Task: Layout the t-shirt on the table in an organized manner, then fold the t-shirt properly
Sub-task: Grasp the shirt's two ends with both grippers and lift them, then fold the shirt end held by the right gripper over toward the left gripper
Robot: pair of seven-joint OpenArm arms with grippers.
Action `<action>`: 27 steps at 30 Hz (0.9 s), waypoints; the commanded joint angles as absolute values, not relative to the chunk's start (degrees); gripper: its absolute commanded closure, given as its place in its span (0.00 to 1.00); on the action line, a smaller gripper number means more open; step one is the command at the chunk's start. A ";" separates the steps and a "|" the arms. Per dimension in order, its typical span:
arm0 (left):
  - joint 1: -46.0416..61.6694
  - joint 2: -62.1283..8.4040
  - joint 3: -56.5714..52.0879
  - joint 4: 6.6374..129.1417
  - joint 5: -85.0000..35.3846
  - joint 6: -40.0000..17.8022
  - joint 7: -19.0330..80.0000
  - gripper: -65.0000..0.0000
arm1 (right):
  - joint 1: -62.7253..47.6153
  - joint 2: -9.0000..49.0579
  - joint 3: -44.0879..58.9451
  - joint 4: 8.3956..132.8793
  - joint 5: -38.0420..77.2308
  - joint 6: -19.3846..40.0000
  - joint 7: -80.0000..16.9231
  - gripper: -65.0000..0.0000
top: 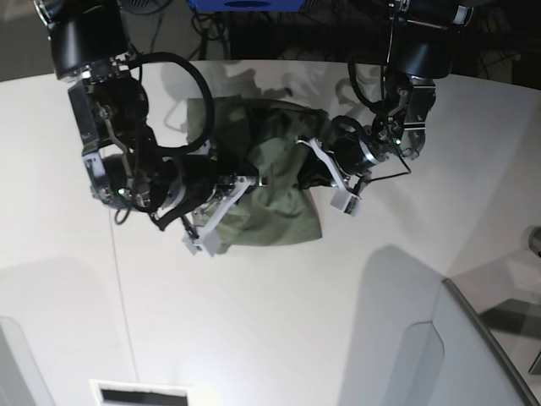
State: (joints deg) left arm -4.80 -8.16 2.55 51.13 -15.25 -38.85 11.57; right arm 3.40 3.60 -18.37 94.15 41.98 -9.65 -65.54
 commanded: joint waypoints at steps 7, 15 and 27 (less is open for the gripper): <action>-6.29 -8.66 2.33 51.30 -14.29 -37.76 12.62 1.00 | 6.02 3.82 -22.29 89.36 42.68 -9.54 -60.09 0.99; -6.29 -8.48 2.86 51.30 -14.29 -37.76 12.62 1.00 | 7.78 3.65 -27.21 88.57 42.68 -9.54 -57.27 0.99; -6.11 -8.57 2.86 51.47 -14.29 -37.76 12.62 1.00 | 11.12 1.27 -31.43 82.33 42.59 -9.54 -54.02 0.99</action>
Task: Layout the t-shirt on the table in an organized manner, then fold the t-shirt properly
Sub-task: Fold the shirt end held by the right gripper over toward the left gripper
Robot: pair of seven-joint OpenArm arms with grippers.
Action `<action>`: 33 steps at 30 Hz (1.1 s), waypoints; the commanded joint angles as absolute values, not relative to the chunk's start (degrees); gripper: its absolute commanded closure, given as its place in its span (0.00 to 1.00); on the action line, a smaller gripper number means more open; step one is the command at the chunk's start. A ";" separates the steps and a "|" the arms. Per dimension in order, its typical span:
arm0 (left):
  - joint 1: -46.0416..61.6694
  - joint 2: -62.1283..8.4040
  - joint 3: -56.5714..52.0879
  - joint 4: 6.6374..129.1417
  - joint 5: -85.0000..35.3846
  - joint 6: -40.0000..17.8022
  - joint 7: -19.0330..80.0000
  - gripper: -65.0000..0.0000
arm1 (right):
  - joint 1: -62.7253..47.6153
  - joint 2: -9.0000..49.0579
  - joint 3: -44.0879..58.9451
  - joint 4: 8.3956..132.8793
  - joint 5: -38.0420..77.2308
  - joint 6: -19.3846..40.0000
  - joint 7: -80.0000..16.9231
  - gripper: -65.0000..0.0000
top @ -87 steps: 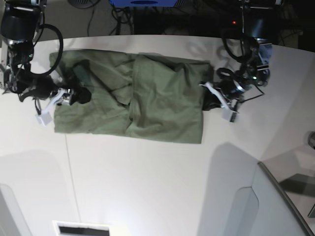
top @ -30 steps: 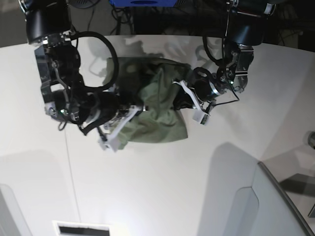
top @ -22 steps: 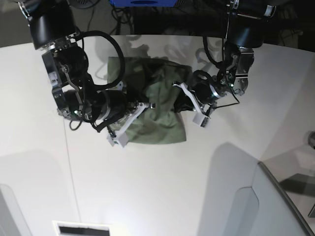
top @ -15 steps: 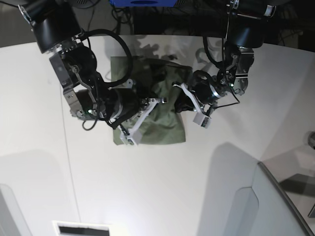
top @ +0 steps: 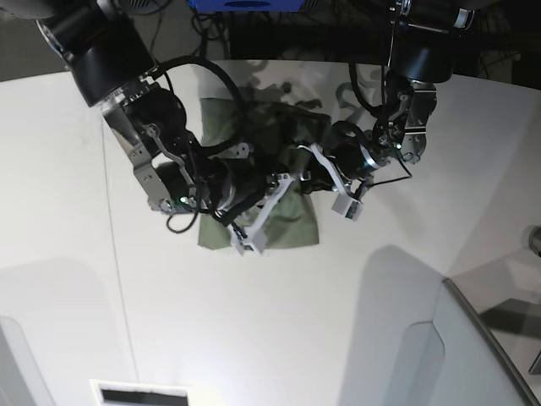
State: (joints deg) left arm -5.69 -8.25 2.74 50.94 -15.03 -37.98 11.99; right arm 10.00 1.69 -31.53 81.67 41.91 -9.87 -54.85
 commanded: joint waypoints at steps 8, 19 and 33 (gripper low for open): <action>-5.05 -10.33 1.89 55.08 -14.64 -37.67 12.70 1.00 | 12.88 1.10 -33.98 76.88 42.68 -9.54 -50.59 0.99; -0.92 -17.80 -6.46 60.53 -14.29 -34.07 12.79 1.00 | 13.58 1.01 -34.15 76.88 42.68 -9.54 -50.59 0.99; 1.19 -18.24 -6.55 60.62 -14.29 -34.07 12.79 1.00 | 13.76 -1.36 -34.24 74.86 43.12 -9.54 -51.38 0.99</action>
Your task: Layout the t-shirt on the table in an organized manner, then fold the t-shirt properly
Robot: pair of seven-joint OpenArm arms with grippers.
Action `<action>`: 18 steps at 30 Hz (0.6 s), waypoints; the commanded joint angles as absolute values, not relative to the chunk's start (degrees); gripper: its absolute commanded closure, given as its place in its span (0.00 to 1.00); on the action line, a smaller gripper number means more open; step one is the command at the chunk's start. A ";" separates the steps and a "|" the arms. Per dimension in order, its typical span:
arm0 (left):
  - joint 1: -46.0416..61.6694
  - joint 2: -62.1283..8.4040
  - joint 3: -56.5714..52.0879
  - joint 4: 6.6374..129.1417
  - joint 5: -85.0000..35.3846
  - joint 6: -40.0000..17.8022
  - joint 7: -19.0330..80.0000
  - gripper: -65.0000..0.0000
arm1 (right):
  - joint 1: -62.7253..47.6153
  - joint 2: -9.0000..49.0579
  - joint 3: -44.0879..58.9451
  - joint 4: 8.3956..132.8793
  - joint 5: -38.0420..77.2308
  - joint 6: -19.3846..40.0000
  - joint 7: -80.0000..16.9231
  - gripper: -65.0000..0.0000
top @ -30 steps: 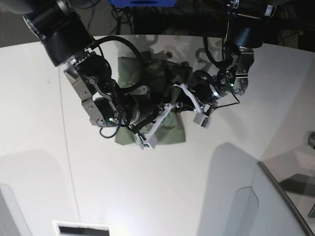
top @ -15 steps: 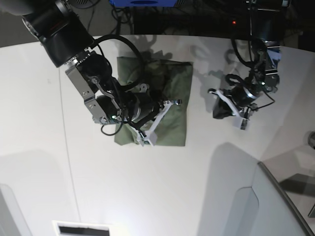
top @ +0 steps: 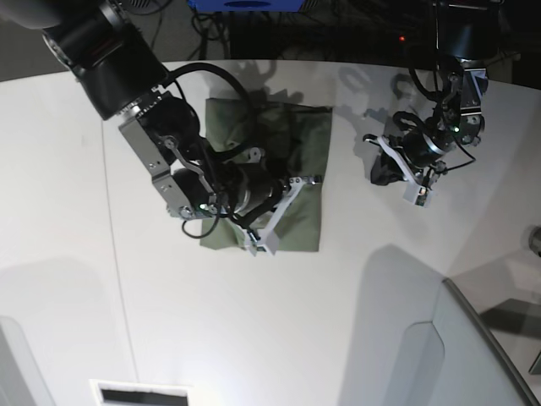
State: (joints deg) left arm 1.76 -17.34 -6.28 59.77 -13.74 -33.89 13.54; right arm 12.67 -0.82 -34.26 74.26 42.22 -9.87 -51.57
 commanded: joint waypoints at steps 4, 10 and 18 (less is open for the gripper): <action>1.10 -18.59 -6.55 60.62 -14.29 -34.07 12.79 1.00 | 14.20 -3.21 -34.24 70.02 42.95 -9.45 -51.56 0.93; 2.07 -20.44 -6.64 60.70 -14.46 -34.07 12.79 1.00 | 14.55 -3.47 -34.24 69.49 42.77 -9.45 -51.30 0.54; 5.23 -23.96 -14.02 61.14 -14.37 -34.07 12.79 1.00 | 14.90 -5.32 -34.15 68.97 42.77 -9.19 -51.30 0.51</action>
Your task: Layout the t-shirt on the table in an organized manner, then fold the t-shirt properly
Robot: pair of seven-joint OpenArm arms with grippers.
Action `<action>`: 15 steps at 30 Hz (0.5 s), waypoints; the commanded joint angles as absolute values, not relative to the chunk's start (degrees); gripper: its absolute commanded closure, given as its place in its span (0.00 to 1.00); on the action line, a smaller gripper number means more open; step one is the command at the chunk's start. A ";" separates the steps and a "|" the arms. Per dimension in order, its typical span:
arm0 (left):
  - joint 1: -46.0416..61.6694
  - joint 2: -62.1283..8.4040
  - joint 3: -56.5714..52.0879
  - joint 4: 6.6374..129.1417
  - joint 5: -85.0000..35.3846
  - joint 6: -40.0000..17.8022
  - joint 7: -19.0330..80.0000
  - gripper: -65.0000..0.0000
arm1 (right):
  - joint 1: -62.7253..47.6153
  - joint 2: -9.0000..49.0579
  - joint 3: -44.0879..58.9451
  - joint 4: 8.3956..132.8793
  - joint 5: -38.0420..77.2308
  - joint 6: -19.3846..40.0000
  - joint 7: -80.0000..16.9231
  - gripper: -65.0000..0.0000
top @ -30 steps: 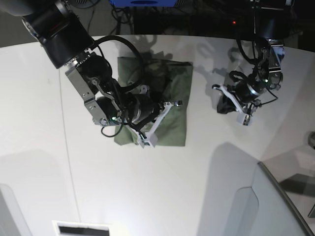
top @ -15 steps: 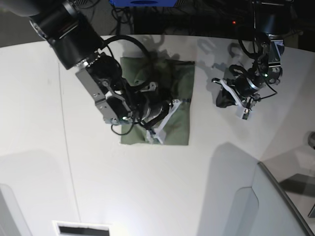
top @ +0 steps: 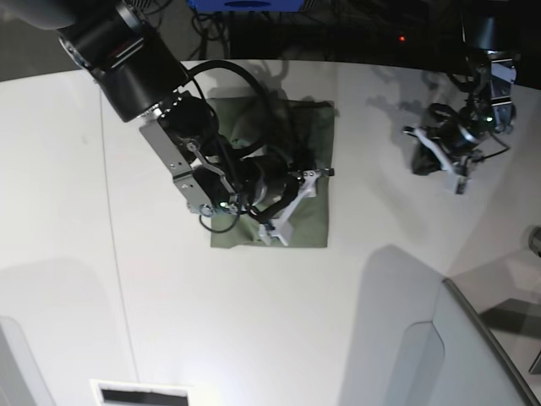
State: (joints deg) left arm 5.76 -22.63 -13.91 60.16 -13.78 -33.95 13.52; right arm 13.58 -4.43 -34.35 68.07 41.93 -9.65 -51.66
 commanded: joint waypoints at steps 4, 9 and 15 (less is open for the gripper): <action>6.02 -24.84 -20.53 60.79 -14.29 -34.15 12.79 1.00 | 14.90 -6.46 -34.24 68.97 43.03 -9.01 -51.30 0.51; 6.11 -26.15 -22.37 60.62 -14.29 -34.15 12.79 1.00 | 14.81 -6.99 -34.42 68.97 43.12 -2.86 -51.56 0.51; 6.02 -26.95 -22.37 60.62 -14.29 -34.15 12.79 1.00 | 15.69 -7.16 -40.92 70.64 45.41 -1.54 -51.30 0.52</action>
State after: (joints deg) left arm 6.52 -25.63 -22.04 59.88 -13.54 -33.91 13.96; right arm 13.78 -6.15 -40.95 68.97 44.03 -2.35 -51.90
